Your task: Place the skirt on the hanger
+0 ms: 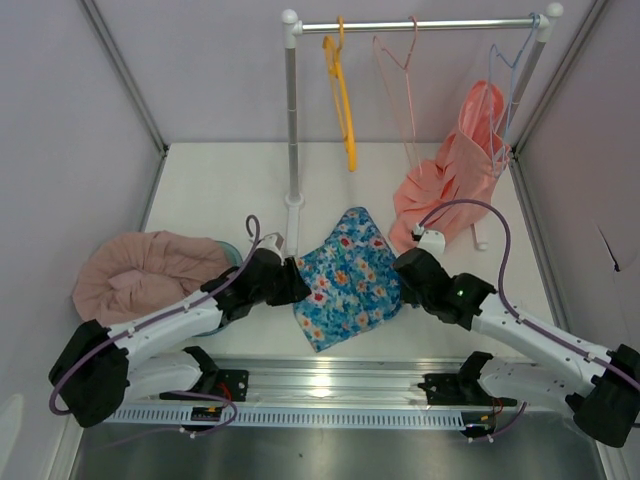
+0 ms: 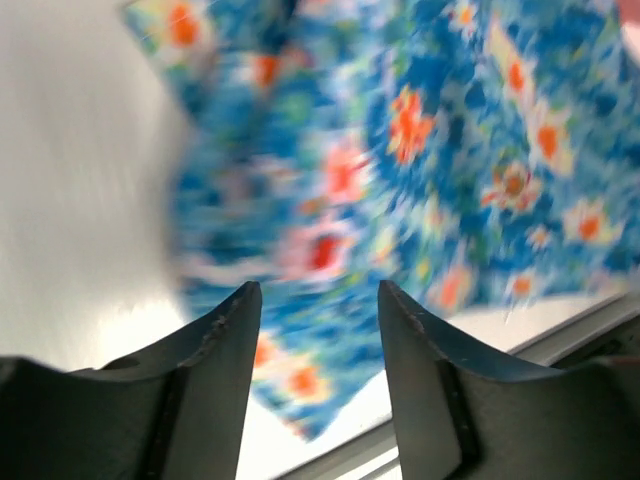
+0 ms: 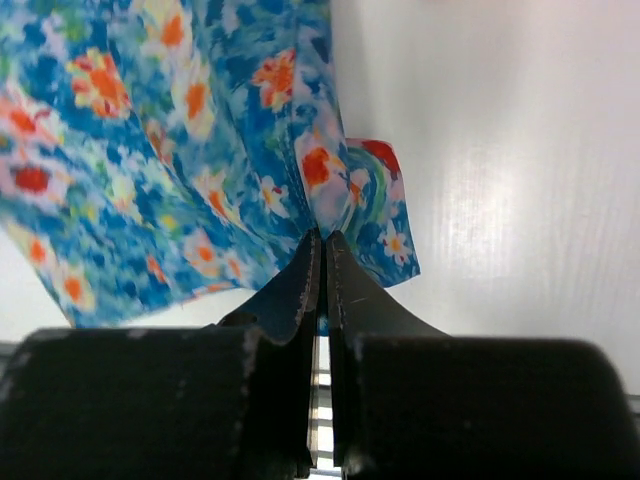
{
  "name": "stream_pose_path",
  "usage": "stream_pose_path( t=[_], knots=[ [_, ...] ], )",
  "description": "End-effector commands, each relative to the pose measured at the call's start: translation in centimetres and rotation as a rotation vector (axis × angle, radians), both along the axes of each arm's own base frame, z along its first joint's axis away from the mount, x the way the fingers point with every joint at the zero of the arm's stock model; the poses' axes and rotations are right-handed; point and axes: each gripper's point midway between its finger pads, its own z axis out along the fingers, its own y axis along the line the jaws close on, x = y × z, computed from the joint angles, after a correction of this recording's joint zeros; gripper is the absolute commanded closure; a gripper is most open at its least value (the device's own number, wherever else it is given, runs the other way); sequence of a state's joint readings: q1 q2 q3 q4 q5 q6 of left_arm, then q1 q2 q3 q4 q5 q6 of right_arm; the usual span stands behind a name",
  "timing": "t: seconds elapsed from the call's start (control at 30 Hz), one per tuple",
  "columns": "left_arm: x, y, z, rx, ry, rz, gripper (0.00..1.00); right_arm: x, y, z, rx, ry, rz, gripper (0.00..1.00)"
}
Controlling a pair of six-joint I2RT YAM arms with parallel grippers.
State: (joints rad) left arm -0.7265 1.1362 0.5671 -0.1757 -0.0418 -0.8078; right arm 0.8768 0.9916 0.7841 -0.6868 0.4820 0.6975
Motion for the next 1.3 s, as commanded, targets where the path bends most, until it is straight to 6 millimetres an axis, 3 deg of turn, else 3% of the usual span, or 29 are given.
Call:
stream_pose_path(
  t=[0.0,0.17,0.4,0.63,0.7,0.8,0.83,0.9,0.97,1.03,1.07,1.13,1.17,1.27],
  knots=[
    [-1.8,1.1,-0.7,-0.010,0.012,0.013,0.44,1.4,-1.4,-0.1,-0.026,-0.025,-0.043,1.00],
    [-4.8,1.2,-2.5,-0.023,0.062,0.036,0.44,1.2,-1.2,-1.8,-0.027,0.019,-0.027,1.00],
    [-9.4,-1.1,-4.9,-0.088,0.159,0.008,0.44,0.6,-0.9,-3.6,-0.008,0.052,-0.017,1.00],
    [-11.0,-3.1,-7.2,-0.066,0.226,-0.014,0.43,0.4,-0.6,-3.4,0.007,0.050,-0.003,1.00],
    [-10.8,-4.4,-7.3,-0.085,0.230,-0.025,0.45,0.4,-0.7,-3.4,0.005,0.051,-0.005,1.00],
    [-10.6,-4.4,-8.2,-0.055,0.243,-0.015,0.70,0.4,-0.9,-3.4,-0.002,0.050,-0.003,1.00],
    [-10.3,-4.4,-8.0,-0.049,0.237,-0.006,0.85,0.4,-1.0,-3.4,-0.003,0.051,-0.003,1.00],
    [-9.5,-4.0,-7.8,-0.037,0.223,0.005,0.99,0.4,-1.0,-3.4,-0.002,0.051,-0.002,1.00],
    [-8.5,-3.6,-7.0,-0.048,0.203,0.020,1.00,0.3,-1.0,-3.6,-0.005,0.056,0.003,1.00],
    [-6.8,-1.7,-5.7,-0.041,0.171,0.064,1.00,0.3,-1.0,-3.7,-0.005,0.059,0.005,1.00],
    [-5.7,0.2,-5.5,-0.005,0.161,0.103,1.00,0.2,-1.2,-4.2,-0.015,0.070,0.004,1.00],
    [-4.0,1.7,-2.8,-0.049,0.096,0.148,1.00,0.1,-1.2,-4.6,-0.014,0.074,0.007,1.00],
    [-2.8,3.8,-2.3,-0.023,0.082,0.198,1.00,-0.2,-1.2,-5.2,-0.014,0.091,0.014,1.00],
    [-1.0,6.0,1.0,-0.045,0.013,0.233,1.00,-0.6,-0.5,-5.8,0.012,0.111,0.037,0.96]
  ],
)
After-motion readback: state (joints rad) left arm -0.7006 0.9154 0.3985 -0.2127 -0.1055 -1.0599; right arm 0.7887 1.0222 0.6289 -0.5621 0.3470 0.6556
